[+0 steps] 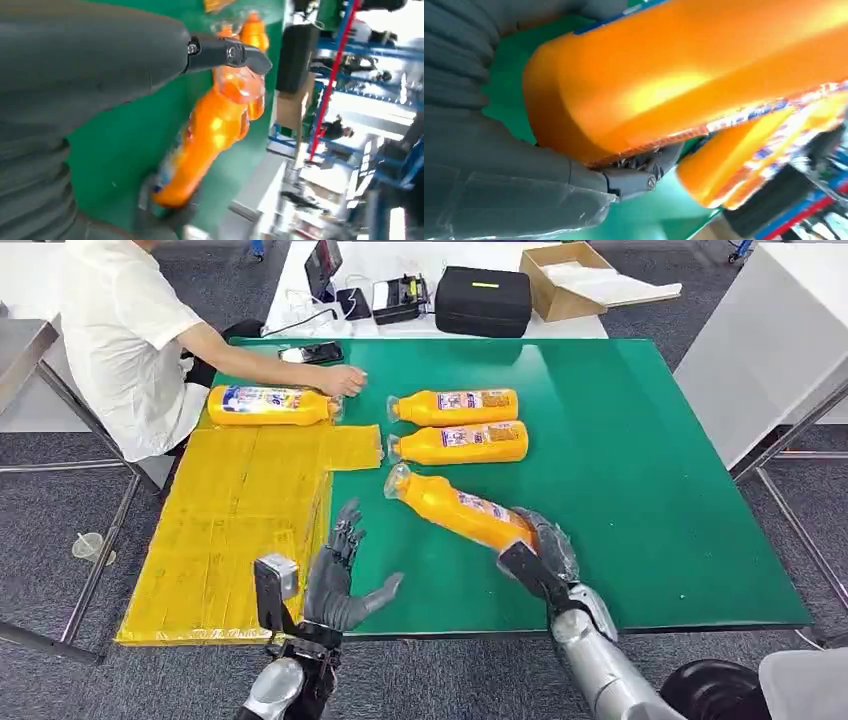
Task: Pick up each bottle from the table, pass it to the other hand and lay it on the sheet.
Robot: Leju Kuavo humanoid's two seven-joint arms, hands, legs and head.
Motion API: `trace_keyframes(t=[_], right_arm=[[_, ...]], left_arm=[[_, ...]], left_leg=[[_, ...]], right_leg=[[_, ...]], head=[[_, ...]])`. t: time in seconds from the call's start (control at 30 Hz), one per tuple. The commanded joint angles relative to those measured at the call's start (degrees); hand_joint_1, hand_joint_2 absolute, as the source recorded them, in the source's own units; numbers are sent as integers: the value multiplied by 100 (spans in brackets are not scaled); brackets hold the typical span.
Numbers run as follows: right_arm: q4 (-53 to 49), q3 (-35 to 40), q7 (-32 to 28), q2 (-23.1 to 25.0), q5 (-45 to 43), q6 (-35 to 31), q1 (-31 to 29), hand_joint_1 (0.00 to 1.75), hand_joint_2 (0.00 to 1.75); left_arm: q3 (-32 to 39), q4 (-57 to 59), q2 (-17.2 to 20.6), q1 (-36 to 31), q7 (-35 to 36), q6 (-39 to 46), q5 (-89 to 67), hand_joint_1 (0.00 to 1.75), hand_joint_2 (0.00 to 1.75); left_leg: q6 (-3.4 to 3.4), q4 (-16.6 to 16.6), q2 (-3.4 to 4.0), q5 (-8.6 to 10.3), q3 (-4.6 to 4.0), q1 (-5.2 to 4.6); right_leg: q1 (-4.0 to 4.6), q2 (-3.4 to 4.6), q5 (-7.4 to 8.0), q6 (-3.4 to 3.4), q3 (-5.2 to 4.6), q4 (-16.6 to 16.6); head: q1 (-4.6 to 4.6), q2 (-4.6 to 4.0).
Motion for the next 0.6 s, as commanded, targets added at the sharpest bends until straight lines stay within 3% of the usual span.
trace_keyframes(t=[0.03, 0.47, 0.6], right_arm=[[-1649, 318, -197, 521, -615, 9, 649, 175, 175], [-1390, 917, -420, 739, -926, -203, 706, 169, 175], [-891, 1363, -441, 797, -934, -4, 434, 175, 175]], left_arm=[[10, 250, 109, -97, 32, 163, 371, 0, 175], [-19, 25, 162, -87, -12, 303, 685, 0, 175], [-101, 17, 166, -154, 10, 97, 841, 0, 175]], left_leg=[[-2, -1, 13, -6, 2, 2], [-2, 2, 21, -16, 6, 4], [-1, -1, 21, -10, -2, 3]], right_leg=[[4, 7, -4, -15, -2, 0], [8, 10, -11, -26, 1, -1], [5, 12, -5, -20, -8, -3]], head=[[-2, 0], [0, 0], [2, 0]])
